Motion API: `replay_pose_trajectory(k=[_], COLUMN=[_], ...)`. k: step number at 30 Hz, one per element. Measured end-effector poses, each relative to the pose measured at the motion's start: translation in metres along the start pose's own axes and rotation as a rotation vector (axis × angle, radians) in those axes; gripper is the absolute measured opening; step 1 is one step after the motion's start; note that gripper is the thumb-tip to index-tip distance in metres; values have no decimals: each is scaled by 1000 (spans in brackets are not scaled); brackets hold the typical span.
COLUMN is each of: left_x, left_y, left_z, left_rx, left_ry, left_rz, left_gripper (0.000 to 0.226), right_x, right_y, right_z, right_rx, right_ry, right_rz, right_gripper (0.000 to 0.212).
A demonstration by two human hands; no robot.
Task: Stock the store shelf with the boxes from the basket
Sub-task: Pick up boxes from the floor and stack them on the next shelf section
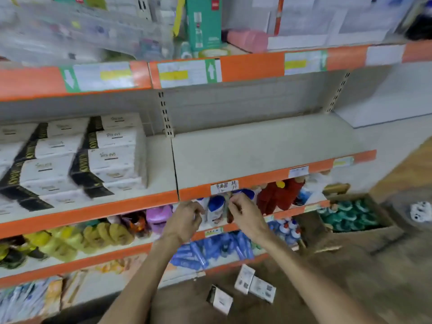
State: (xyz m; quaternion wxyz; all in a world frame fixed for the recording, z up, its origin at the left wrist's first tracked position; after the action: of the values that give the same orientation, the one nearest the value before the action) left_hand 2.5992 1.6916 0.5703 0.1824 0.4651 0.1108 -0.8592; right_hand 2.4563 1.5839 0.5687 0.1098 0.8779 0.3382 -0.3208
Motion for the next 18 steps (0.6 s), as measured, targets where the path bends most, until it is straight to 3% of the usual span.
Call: replay_pose_trajectory(k=[4,11,18], left_x=[58,155,315], left_y=[-24,-76,-98], left_z=[-16,-71,-125], left_rx=[-221,-482,-567], left_ry=[-19,-48,-73], left_rz=[-100,-261,-457], left_gripper=[19,23,29], right_x=[1,49,126], right_y=[-11,-40,-87], right_z=[53,168,325], right_rx=[16,247,501], right_ry=[-70,-89,-108], right_rz=[-85,-230,-344], right_gripper=[7,14,31])
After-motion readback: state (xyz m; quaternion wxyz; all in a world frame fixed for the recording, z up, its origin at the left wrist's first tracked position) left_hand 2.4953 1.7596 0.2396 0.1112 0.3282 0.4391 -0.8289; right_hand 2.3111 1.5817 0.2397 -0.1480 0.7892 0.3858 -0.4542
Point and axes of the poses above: each hand's wrist, its own y-axis towards the middle knuckle, its own x-axis out of the palm, z = x × y, the point moved 9 cm from there along y, towards the middle knuckle, and after that the axes turned 2 degrees about y, right-handed, at the moved point
